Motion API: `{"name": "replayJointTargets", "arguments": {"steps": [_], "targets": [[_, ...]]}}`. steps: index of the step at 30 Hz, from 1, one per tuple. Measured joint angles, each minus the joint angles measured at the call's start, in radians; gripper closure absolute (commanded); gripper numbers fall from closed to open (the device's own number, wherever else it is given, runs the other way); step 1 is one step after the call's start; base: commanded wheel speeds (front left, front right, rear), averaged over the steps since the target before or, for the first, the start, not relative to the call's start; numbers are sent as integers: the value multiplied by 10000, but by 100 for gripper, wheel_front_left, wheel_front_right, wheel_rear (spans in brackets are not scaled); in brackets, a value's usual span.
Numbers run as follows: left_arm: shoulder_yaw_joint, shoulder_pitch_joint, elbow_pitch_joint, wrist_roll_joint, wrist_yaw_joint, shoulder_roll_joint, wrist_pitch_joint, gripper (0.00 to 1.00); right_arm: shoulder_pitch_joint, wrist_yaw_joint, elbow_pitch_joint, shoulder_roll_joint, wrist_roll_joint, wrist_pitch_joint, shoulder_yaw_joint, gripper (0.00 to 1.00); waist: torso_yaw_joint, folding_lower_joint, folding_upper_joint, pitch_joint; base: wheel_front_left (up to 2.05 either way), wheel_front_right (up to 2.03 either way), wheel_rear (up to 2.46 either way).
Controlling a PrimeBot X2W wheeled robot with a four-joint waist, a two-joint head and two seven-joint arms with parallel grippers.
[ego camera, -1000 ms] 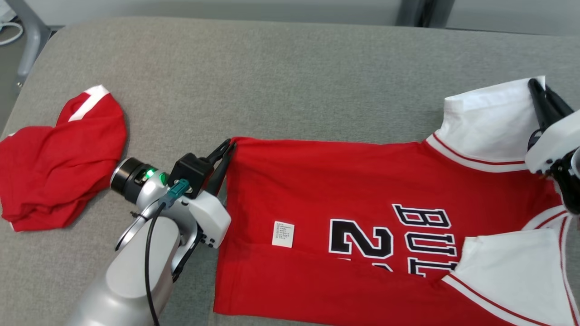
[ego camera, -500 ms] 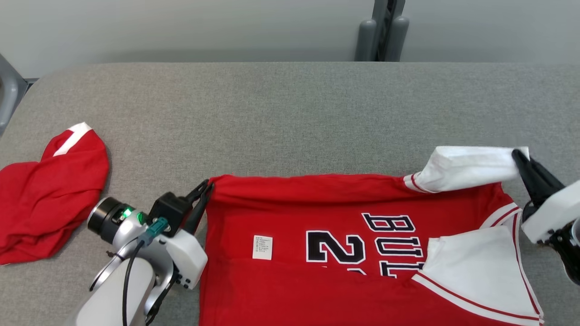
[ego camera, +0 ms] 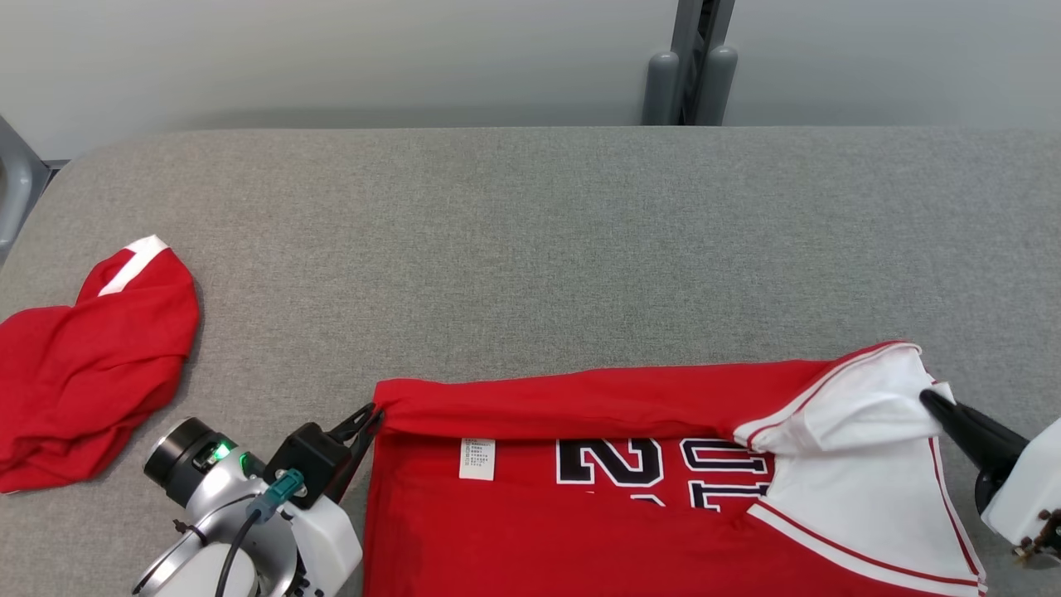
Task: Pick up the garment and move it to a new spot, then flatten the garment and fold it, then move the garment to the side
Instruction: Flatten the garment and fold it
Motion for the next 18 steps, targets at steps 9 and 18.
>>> {"name": "replayJointTargets", "arguments": {"steps": [9, 18], "targets": [[-401, 229, -508, 94, -167, 280, 385, 100, 779, 0, -738, 251, -370, 1862, -934, 100, 53, 0, 0, -59, 0, 0, 0], [-627, 388, -673, 92, -261, 422, 566, 100, 1317, 0, -1377, 832, -970, 3346, -1822, 100, 112, 0, 0, -102, 0, 0, 0]]}}
